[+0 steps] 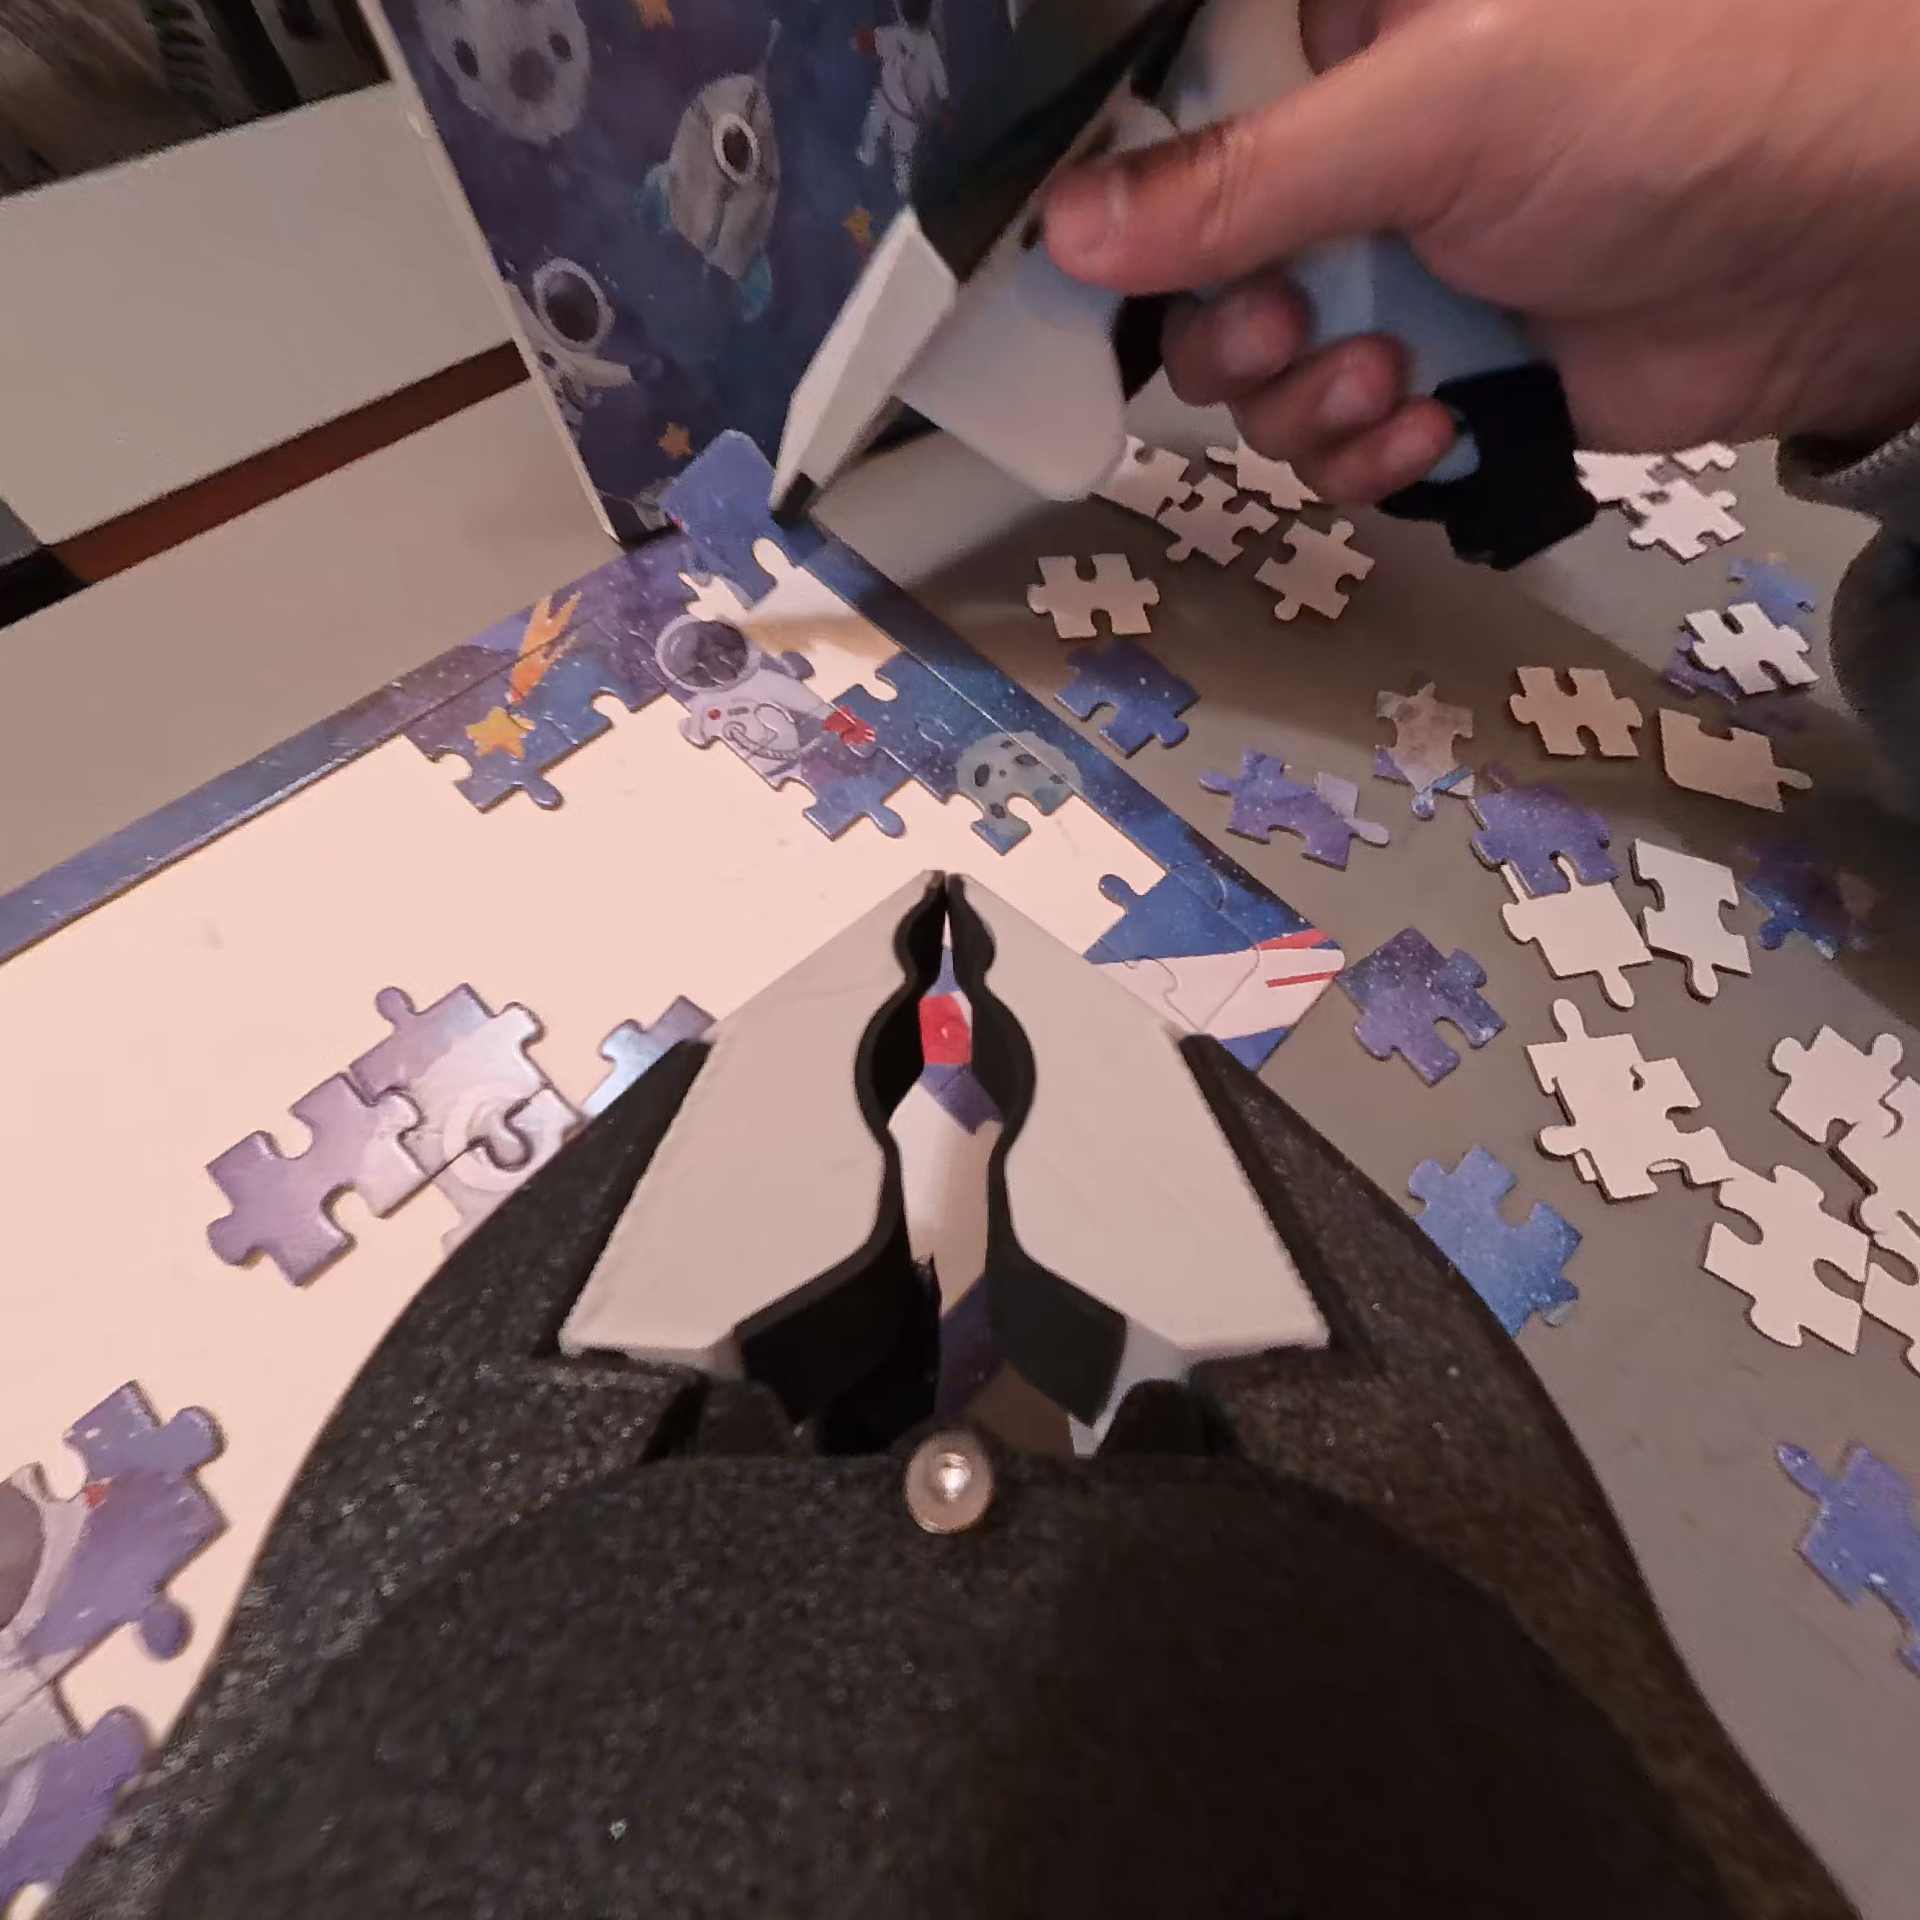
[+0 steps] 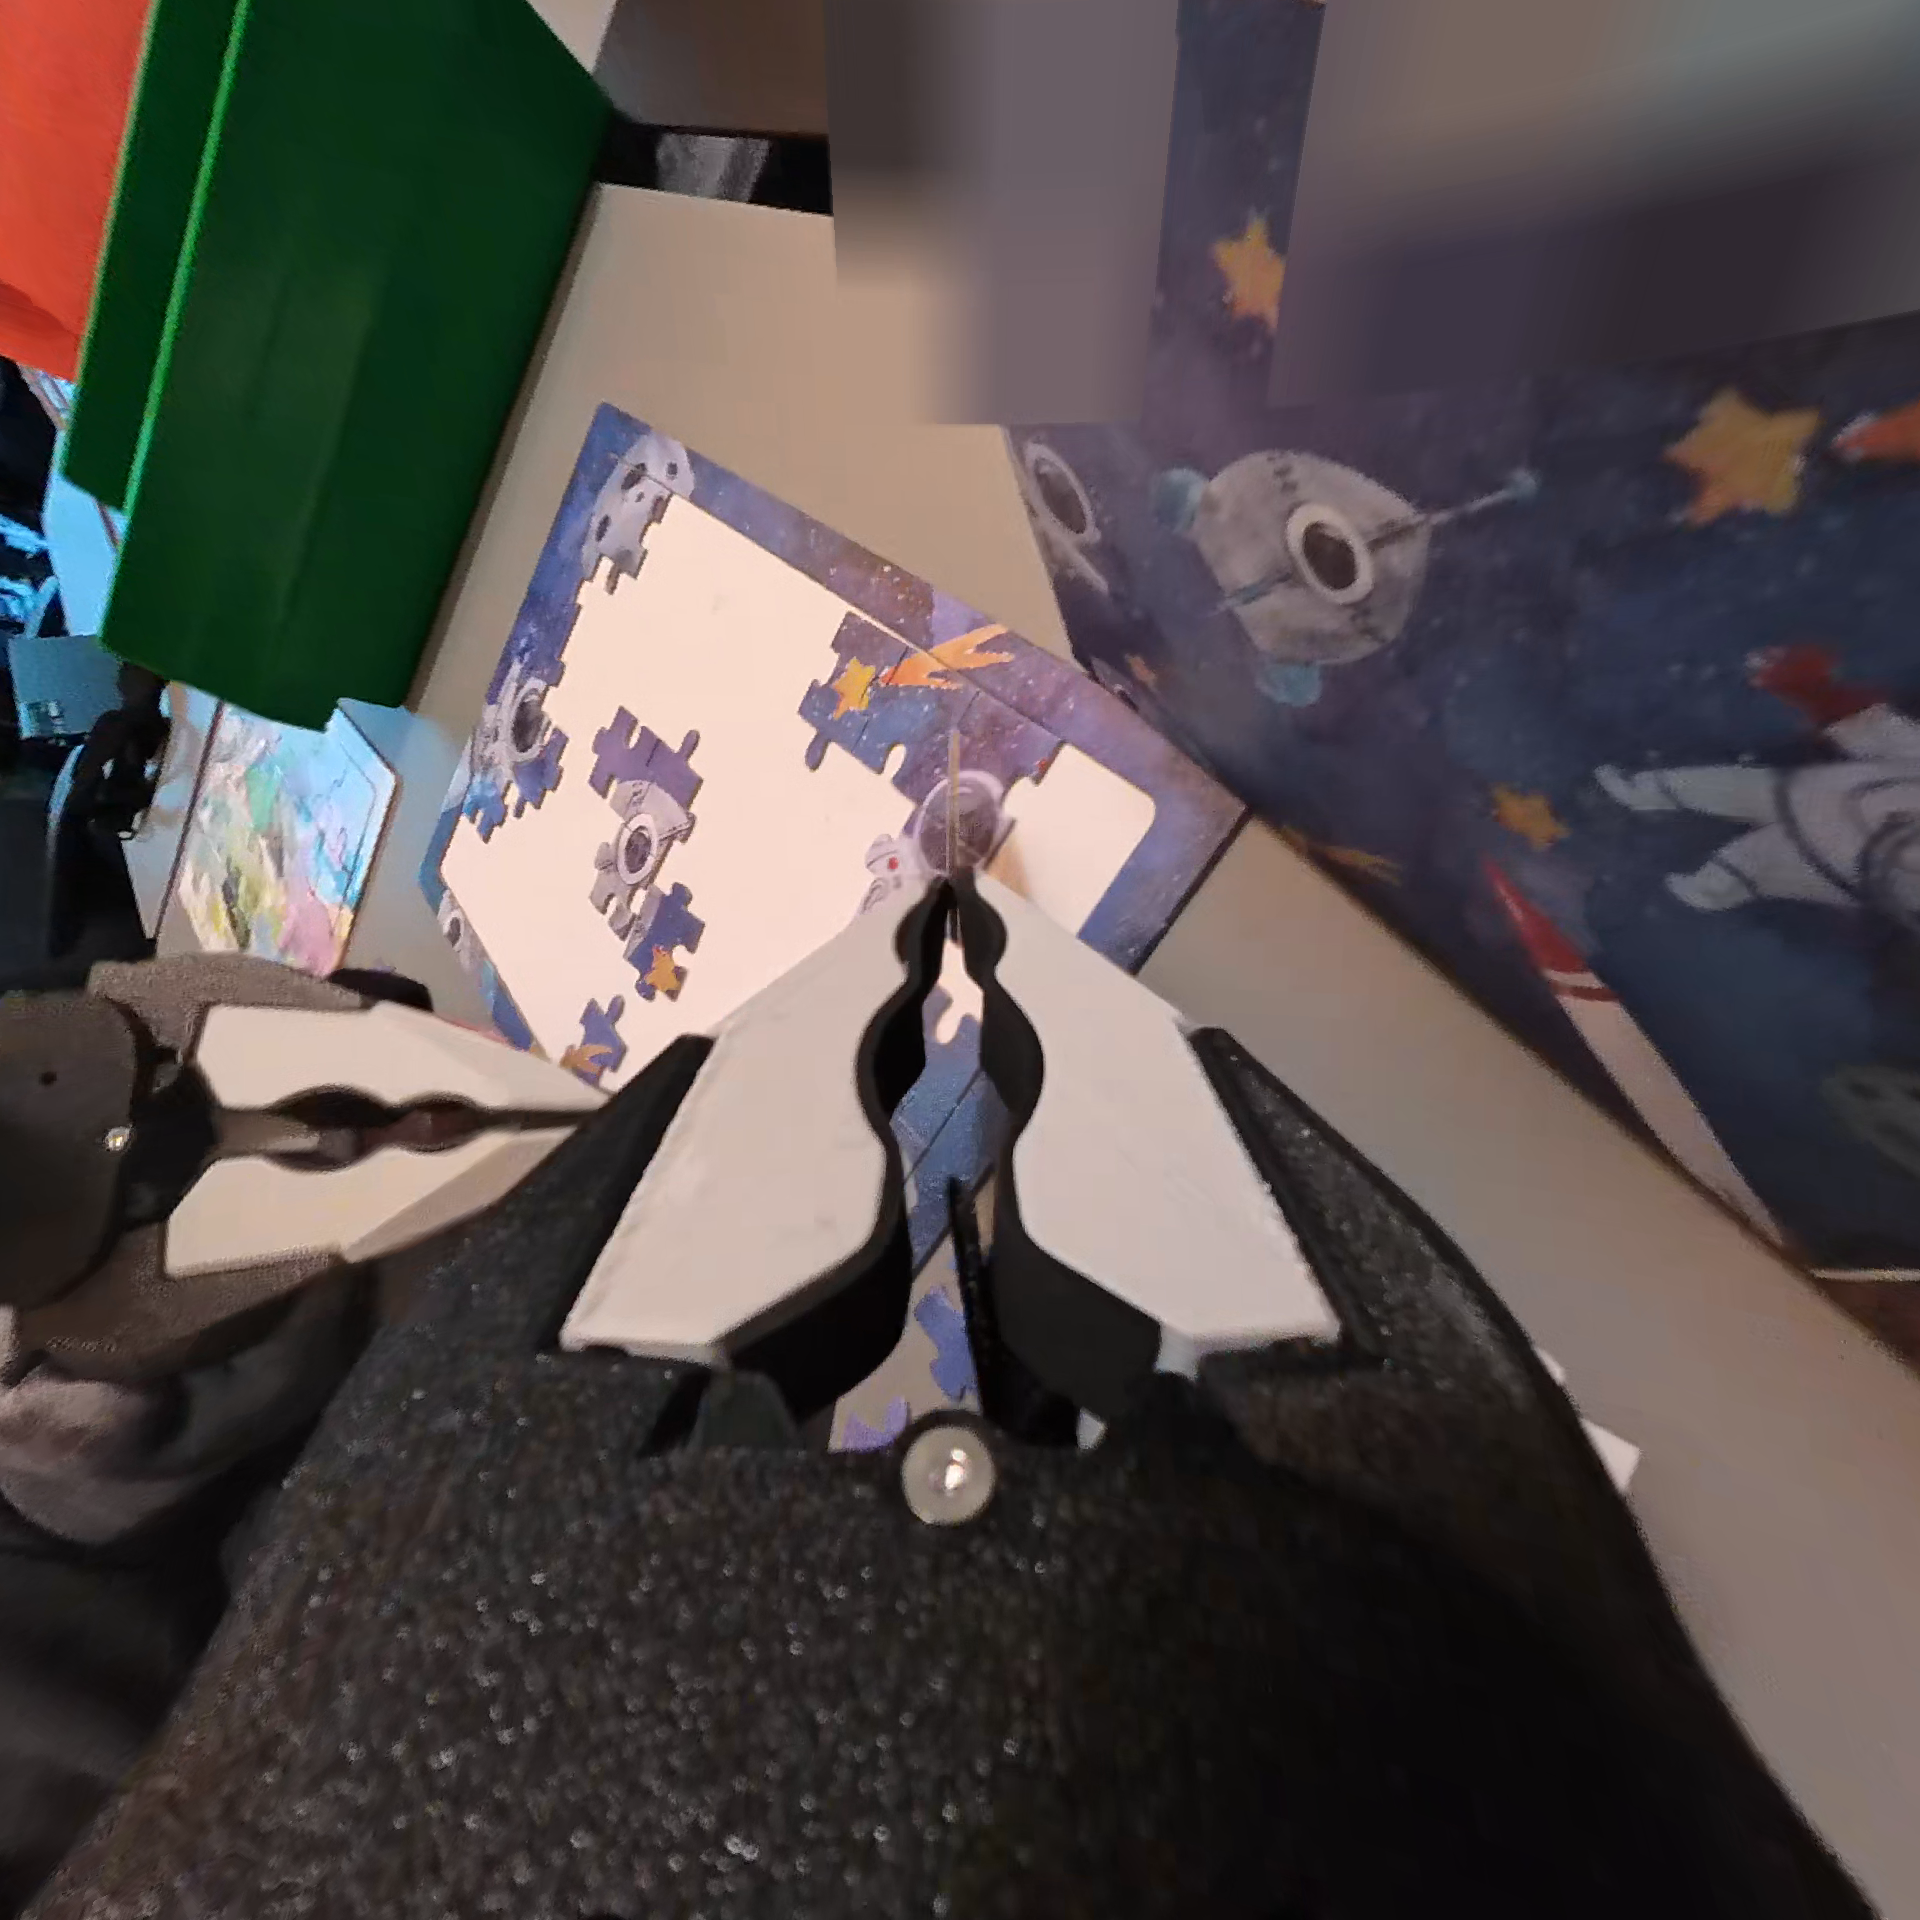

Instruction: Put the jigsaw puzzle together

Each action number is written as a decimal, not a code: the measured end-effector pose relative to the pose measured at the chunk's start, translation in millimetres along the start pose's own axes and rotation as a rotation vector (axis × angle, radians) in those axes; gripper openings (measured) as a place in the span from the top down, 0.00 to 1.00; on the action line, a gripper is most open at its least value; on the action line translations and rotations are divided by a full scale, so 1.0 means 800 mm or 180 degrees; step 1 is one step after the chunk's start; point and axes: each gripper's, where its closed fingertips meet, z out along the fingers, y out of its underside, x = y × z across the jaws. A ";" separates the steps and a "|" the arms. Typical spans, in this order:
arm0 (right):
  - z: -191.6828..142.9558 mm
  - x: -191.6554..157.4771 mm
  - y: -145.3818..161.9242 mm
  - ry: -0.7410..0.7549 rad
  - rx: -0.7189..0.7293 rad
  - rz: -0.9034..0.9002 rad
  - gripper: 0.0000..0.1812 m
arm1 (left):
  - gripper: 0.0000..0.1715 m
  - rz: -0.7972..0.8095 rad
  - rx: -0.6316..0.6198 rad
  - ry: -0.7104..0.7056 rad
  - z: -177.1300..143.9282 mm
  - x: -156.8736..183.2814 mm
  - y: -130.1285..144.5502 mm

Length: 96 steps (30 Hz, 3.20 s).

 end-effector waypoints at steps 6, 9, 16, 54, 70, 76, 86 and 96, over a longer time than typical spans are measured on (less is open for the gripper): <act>-0.032 -0.073 0.003 -0.0776 0.0287 -0.0235 0.99 | 0.85 -0.0375 0.0411 0.0057 -0.018 -0.018 -0.030; -0.046 -0.103 0.023 -0.1115 0.0180 -0.0196 0.99 | 0.77 -0.0027 0.0559 -0.0003 -0.029 -0.013 -0.045; -0.072 -0.141 0.044 -0.1672 0.0389 -0.0256 0.99 | 0.78 -0.0003 0.0124 0.0461 -0.063 0.016 -0.051; -0.149 -0.003 -0.001 -0.0313 0.1512 -0.0091 1.00 | 0.99 -0.2083 -0.1918 0.1238 0.113 -0.062 -0.056; -0.132 -0.009 0.007 -0.0262 0.1331 -0.0197 1.00 | 0.90 -0.1642 -0.1834 0.0885 0.122 -0.082 -0.048; -0.133 -0.007 0.008 -0.0284 0.1333 -0.0157 1.00 | 0.88 -0.1238 -0.1811 0.0589 0.107 -0.095 -0.048; -0.128 -0.009 0.010 -0.0278 0.1283 -0.0190 1.00 | 1.00 -0.0700 -0.1740 0.0443 0.117 -0.080 -0.044; -0.125 -0.010 0.012 -0.0288 0.1242 -0.0197 1.00 | 1.00 -0.0775 -0.1741 0.0451 0.129 -0.067 -0.037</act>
